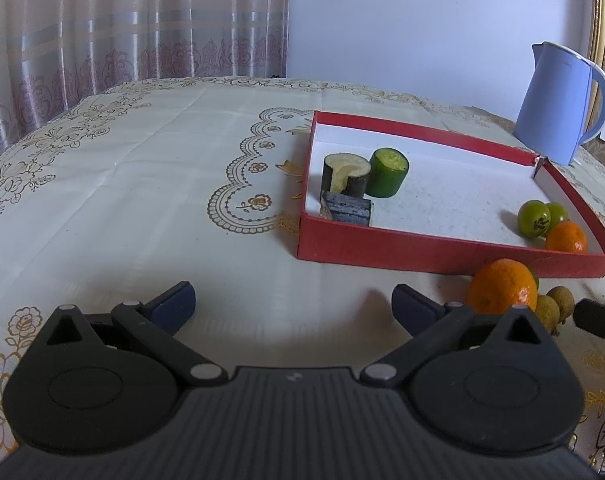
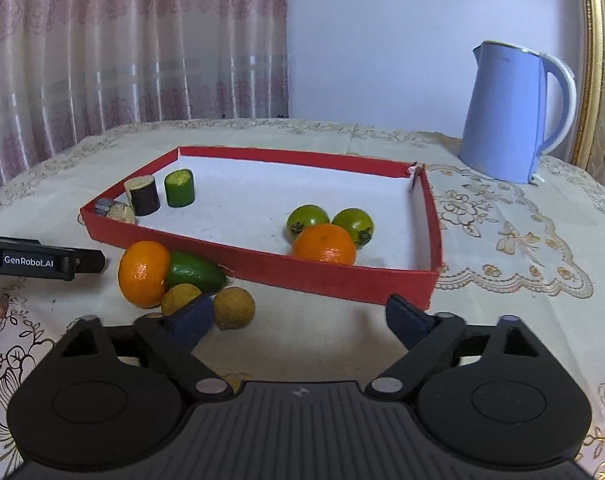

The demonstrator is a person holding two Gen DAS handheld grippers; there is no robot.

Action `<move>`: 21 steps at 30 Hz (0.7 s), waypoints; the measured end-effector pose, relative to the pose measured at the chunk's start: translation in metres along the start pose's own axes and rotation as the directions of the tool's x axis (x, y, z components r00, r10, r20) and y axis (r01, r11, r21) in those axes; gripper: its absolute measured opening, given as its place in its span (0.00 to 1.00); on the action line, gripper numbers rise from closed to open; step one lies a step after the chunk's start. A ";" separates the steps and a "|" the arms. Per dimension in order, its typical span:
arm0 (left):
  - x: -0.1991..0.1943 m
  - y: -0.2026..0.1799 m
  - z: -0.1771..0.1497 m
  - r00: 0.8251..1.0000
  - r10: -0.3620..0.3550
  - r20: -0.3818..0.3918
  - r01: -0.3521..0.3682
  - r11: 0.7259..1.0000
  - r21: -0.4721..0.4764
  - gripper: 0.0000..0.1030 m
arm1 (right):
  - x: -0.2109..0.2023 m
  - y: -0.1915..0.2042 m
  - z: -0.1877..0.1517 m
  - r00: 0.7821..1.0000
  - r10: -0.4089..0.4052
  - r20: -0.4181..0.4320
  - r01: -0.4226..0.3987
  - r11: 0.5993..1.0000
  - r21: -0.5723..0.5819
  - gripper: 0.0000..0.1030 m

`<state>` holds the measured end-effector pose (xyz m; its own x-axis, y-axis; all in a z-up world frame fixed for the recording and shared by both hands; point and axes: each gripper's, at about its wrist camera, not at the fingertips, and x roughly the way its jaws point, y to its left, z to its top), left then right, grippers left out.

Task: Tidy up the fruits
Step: 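Move the right gripper to the small brown round fruit and grasp it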

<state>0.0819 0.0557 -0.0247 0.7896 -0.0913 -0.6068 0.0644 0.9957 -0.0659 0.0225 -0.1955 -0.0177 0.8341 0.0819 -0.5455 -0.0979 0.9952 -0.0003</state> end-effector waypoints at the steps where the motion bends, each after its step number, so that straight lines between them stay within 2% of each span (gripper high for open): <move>1: 0.000 0.000 0.000 1.000 -0.001 0.000 0.001 1.000 -0.001 1.00 | 0.002 0.001 0.000 1.000 0.010 -0.009 -0.010 1.000 0.003 0.79; 4: 0.000 0.000 0.000 1.000 0.000 0.000 0.000 1.000 0.000 1.00 | 0.008 0.002 0.001 0.999 0.042 -0.030 -0.041 0.999 0.023 0.74; 8: 0.000 0.000 0.000 1.000 0.000 0.000 0.000 1.000 0.000 1.00 | 0.014 0.009 0.003 0.998 0.050 -0.034 -0.050 0.999 0.012 0.71; 12: 0.000 0.000 0.000 1.000 -0.001 0.000 0.001 1.000 0.000 1.00 | 0.023 0.013 0.003 0.997 0.060 -0.052 -0.059 0.998 0.013 0.63; 16: 0.000 0.000 0.000 1.000 -0.002 0.001 0.003 1.000 -0.003 1.00 | 0.022 0.018 0.003 0.998 0.053 -0.045 -0.054 0.998 -0.013 0.39; 21: -0.001 0.000 0.000 1.000 -0.004 0.002 0.004 1.000 -0.005 1.00 | 0.021 0.017 0.002 0.998 0.039 -0.045 -0.040 0.999 -0.006 0.30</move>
<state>0.0815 0.0558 -0.0244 0.7907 -0.0952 -0.6048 0.0647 0.9953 -0.0721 0.0396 -0.1770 -0.0270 0.8044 0.1186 -0.5821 -0.1341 0.9908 0.0166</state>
